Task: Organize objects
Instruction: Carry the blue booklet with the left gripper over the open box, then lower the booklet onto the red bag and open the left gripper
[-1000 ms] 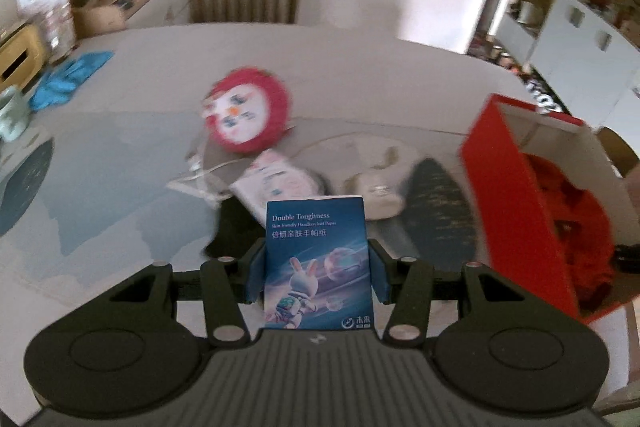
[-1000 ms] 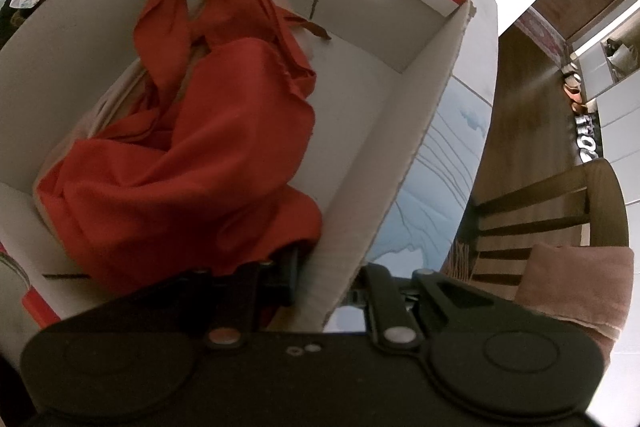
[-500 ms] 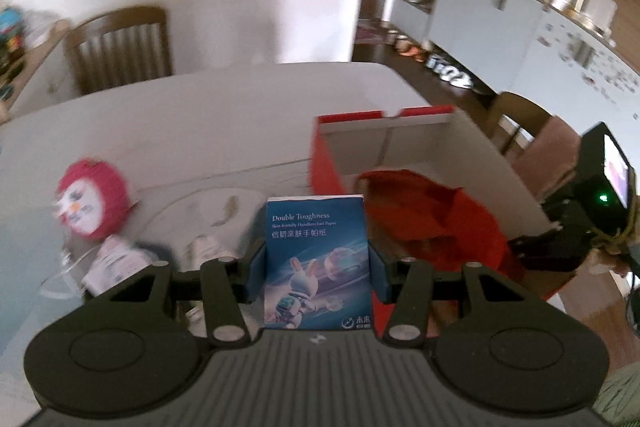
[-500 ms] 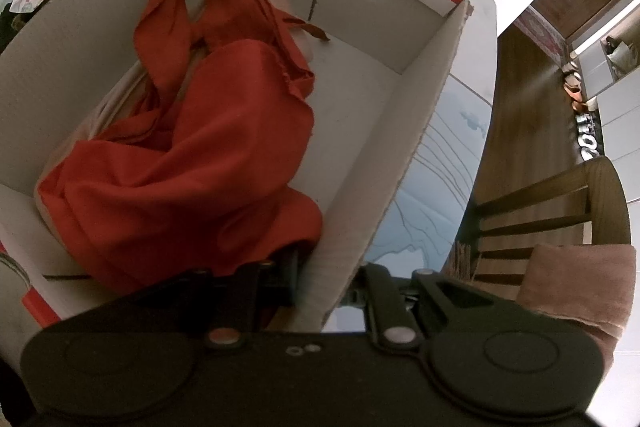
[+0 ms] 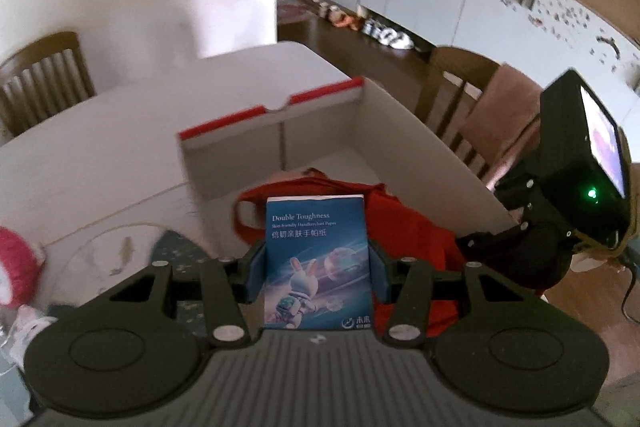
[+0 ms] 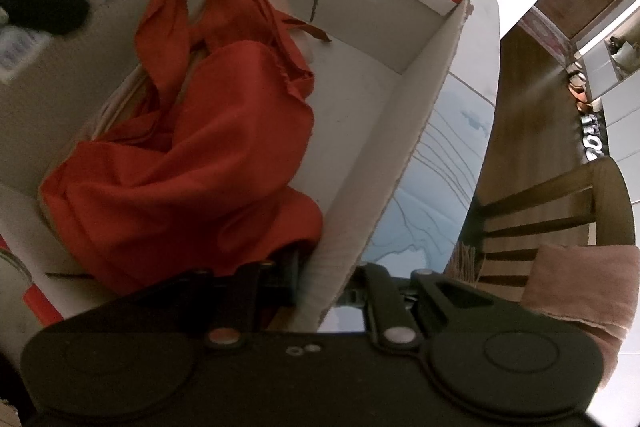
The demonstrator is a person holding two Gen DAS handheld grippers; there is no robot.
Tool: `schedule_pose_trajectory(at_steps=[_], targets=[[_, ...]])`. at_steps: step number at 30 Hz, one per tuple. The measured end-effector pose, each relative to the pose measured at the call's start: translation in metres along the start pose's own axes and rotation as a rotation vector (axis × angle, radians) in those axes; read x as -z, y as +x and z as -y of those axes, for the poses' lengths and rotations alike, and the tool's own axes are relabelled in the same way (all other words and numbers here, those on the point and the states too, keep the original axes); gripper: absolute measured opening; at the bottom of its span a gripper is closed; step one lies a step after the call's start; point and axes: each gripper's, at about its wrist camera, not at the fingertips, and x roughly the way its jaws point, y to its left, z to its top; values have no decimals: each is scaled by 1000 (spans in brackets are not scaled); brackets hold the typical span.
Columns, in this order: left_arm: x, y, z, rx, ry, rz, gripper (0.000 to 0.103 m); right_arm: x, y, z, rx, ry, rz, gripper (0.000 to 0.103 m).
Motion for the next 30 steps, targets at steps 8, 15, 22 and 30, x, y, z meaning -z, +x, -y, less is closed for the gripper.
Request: schedule_pose_trajectory(at_steps=[8, 15, 22, 30], targets=[[-2, 37, 20, 39, 55, -78, 50, 0, 1, 1, -8, 2, 2, 11], [5, 55, 31, 35, 96, -140, 50, 0, 0, 1, -9, -1, 2, 11], [8, 62, 31, 43, 97, -180, 50, -1, 0, 1, -10, -4, 0, 11], [8, 68, 31, 41, 93, -209, 51, -2, -1, 1, -9, -5, 0, 11]])
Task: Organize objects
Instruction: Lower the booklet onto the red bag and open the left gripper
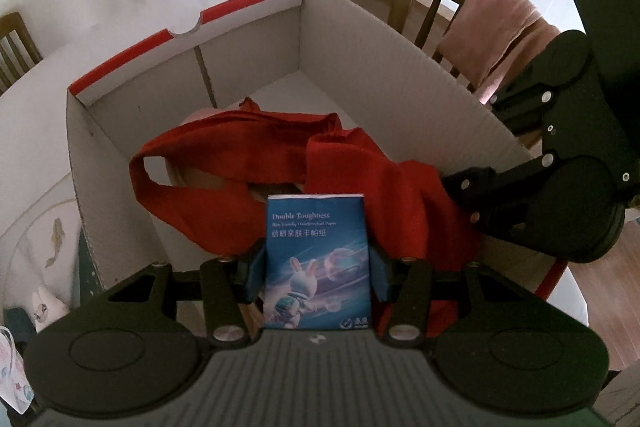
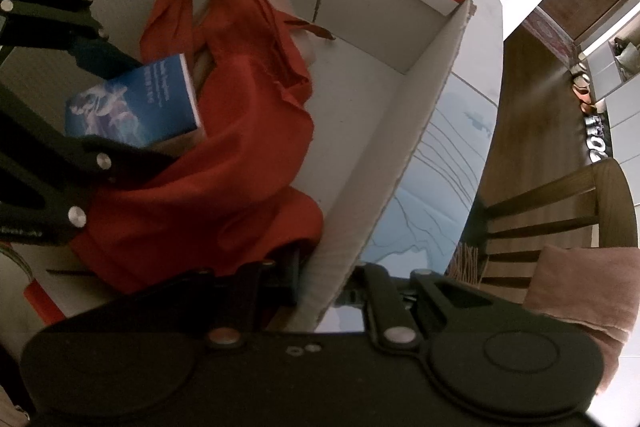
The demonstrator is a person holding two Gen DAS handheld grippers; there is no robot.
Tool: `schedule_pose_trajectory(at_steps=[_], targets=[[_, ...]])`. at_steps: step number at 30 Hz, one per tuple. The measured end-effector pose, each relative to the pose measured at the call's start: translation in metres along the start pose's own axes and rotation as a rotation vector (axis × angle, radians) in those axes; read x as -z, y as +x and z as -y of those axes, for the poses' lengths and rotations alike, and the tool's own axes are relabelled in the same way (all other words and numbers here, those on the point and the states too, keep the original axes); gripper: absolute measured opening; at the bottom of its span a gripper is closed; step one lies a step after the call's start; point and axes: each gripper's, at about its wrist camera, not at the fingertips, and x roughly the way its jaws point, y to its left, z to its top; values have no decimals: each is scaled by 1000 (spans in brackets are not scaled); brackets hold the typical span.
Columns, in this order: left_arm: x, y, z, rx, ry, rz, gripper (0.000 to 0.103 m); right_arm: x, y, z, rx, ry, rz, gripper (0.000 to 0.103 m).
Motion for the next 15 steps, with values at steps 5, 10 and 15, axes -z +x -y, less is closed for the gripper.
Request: schedule_pose_trajectory(at_steps=[5, 10, 15], targets=[[4, -12, 0, 12, -9, 49, 69, 0, 0, 0, 1, 1, 0, 11], [11, -28, -4, 18, -36, 85, 69, -1, 0, -2, 1, 2, -2, 11], [20, -48, -16, 14, -91, 131, 69, 0, 0, -2, -1, 5, -7, 12]])
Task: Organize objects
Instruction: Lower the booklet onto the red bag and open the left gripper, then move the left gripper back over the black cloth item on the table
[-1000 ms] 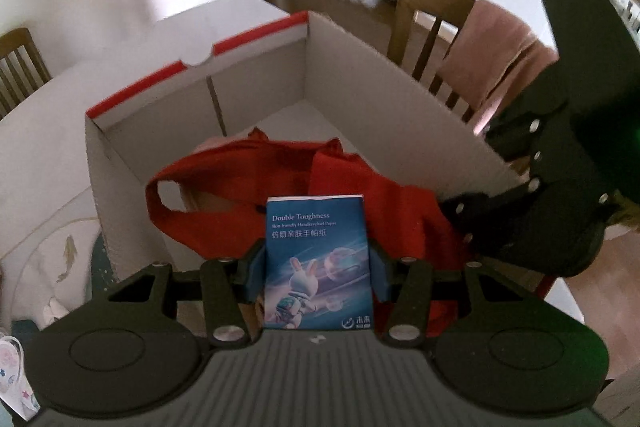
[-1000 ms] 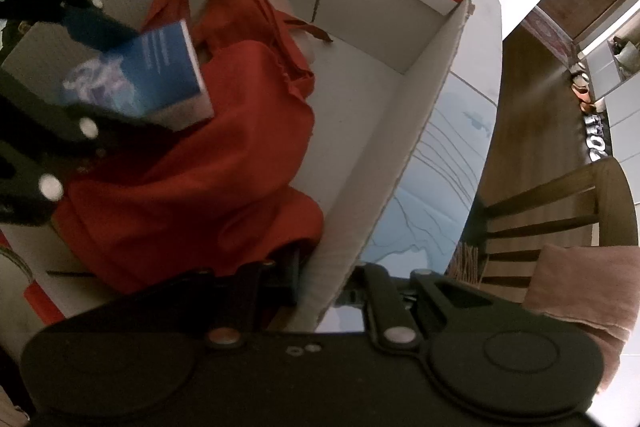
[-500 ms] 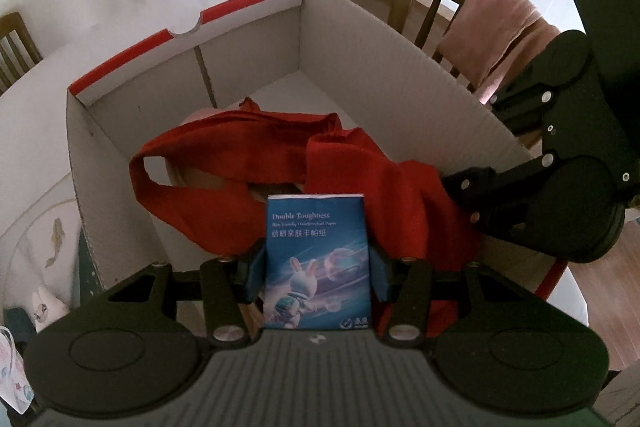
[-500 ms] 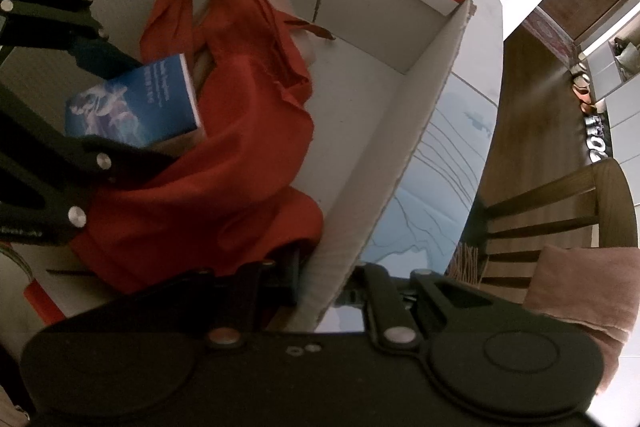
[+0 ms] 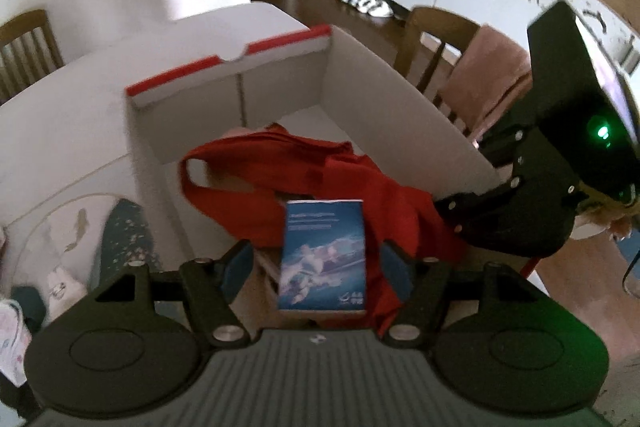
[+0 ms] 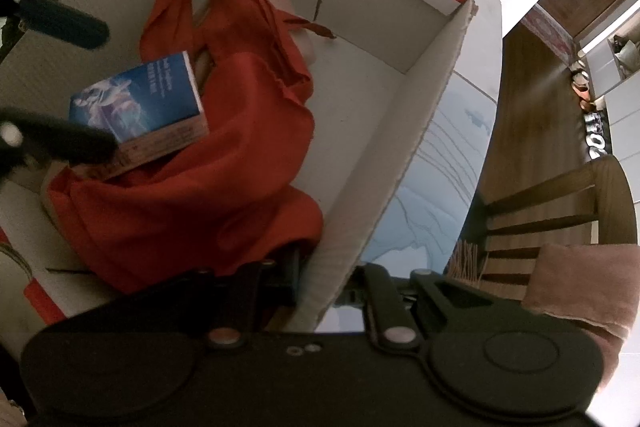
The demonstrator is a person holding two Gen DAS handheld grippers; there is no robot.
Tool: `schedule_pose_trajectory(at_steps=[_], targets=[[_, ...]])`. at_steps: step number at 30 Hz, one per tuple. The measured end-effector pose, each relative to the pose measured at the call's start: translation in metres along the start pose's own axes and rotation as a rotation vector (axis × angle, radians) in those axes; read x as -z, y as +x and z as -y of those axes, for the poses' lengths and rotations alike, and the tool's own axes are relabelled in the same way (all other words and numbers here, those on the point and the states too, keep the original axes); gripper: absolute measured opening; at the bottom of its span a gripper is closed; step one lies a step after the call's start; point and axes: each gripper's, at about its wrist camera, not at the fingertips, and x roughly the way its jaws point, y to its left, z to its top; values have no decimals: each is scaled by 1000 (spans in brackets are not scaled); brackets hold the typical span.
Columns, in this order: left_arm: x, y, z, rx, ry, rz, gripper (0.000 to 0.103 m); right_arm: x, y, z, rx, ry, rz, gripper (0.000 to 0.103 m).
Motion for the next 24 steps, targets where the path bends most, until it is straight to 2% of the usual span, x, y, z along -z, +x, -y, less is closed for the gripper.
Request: schedule_pose_trajectory(at_steps=[5, 8, 14, 17, 19, 24], targets=[[7, -26, -20, -28, -63, 61, 69, 0, -1, 0, -2, 9, -6, 12], [16, -43, -38, -50, -136, 98, 69, 0, -1, 1, -7, 23, -9, 12], [46, -78, -84, -157, -280, 153, 69, 0, -3, 5, -20, 43, -9, 12], [68, -90, -109, -255, -332, 152, 69, 0, -2, 6, -23, 49, -12, 12], [82, -92, -126, -322, -367, 129, 73, -1, -2, 8, -28, 55, -14, 12], [115, -97, -166, -416, -466, 97, 73, 1, -2, 12, -33, 71, -22, 17]])
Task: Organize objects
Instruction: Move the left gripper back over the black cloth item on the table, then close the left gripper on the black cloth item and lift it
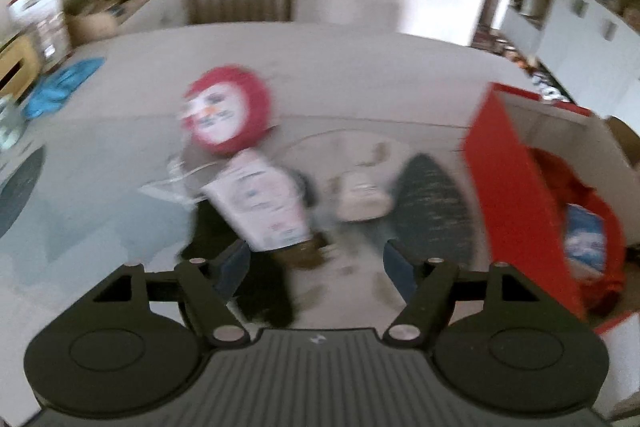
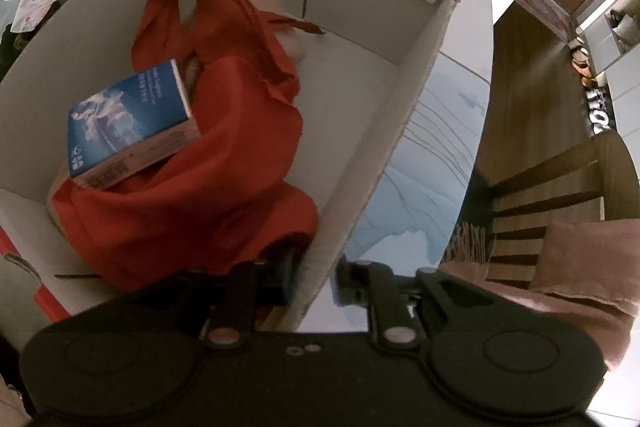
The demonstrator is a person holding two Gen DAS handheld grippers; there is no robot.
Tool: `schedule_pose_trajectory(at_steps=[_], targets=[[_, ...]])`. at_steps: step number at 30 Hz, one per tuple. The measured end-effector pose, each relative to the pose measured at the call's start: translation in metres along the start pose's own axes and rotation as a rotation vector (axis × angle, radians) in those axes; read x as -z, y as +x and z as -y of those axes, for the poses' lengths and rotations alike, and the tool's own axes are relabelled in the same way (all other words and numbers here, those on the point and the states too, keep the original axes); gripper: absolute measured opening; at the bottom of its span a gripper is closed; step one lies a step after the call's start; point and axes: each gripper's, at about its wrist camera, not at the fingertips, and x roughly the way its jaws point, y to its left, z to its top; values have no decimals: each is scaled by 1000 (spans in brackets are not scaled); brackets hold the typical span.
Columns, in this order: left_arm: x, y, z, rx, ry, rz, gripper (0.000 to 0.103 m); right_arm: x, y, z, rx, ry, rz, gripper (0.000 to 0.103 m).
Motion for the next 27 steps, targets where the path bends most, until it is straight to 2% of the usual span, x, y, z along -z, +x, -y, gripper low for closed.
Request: schedule_pose_trajectory(at_steps=[3, 7, 15, 21, 22, 23, 24, 26, 27], targets=[[6, 14, -23, -66, -18, -30, 75, 1, -1, 0, -4, 6, -3, 18], [15, 34, -43, -97, -37, -76, 75, 2, -1, 0, -4, 9, -11, 23], [21, 63, -54, -109, -41, -127, 75, 6, -6, -1, -10, 27, -10, 24], [19, 80, -56, -73, -29, -160, 73, 7, -7, -2, -9, 31, -14, 24], [19, 80, -55, -69, -25, -158, 68, 7, -7, -2, -8, 30, -15, 24], [19, 80, -54, -56, -27, -158, 57, 7, -7, -2, -8, 30, -15, 24], [18, 80, -54, -44, -30, -162, 51, 7, -7, -2, -7, 29, -15, 24], [17, 80, -54, -39, -32, -161, 33, 7, -7, -2, -7, 30, -15, 24], [17, 79, -54, -35, -31, -161, 31, 7, -6, -3, -8, 30, -16, 24]])
